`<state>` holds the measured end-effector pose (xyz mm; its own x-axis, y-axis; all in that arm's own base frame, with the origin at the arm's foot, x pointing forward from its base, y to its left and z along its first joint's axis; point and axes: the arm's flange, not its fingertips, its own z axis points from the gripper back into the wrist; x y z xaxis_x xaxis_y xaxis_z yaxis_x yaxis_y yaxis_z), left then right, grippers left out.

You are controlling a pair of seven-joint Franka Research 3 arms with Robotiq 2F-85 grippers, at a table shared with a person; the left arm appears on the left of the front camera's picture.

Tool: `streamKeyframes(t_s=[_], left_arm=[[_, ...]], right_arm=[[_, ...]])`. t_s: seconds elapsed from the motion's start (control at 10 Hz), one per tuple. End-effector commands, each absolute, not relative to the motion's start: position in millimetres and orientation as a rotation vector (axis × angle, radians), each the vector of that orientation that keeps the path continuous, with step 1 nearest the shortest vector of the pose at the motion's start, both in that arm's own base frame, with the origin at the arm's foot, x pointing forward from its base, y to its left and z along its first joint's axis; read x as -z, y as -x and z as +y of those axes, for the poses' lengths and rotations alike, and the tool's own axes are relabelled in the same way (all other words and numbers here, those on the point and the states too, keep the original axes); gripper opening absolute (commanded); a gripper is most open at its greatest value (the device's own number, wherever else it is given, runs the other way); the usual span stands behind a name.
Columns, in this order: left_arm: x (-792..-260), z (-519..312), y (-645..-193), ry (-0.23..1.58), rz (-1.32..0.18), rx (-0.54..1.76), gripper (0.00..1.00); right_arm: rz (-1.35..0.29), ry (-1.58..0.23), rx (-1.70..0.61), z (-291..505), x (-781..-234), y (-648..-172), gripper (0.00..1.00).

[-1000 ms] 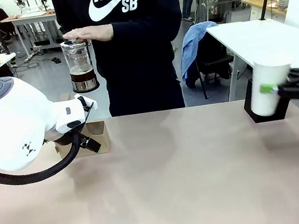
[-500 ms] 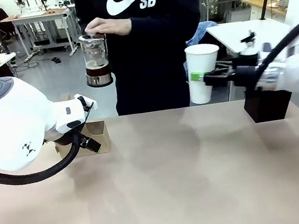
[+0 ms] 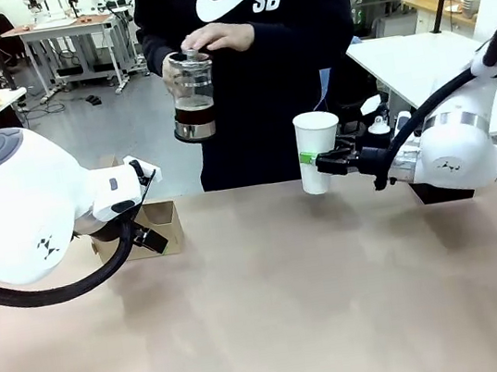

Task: Pour a drink into a cup and package it in a carrier.
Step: Pick up the 600 ml Paper Cup and place it in the middle top area of the table, then when a person places the Paper Cup Lid on the 600 ml Paper Cup , lift the 600 ml Paper Cup.

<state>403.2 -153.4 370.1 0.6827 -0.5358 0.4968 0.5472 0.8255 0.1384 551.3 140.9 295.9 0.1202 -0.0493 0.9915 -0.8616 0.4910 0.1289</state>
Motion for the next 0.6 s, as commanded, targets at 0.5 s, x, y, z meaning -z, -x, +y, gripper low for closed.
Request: streamKeyframes(t_s=[0.5], left_arm=[[-370.4, -152.4, -403.4, 0.024, -0.551, 0.605, 1.00]], right_arm=[[-1.329, -0.891, -0.725, 138.5, -289.5, -555.0, 0.81]])
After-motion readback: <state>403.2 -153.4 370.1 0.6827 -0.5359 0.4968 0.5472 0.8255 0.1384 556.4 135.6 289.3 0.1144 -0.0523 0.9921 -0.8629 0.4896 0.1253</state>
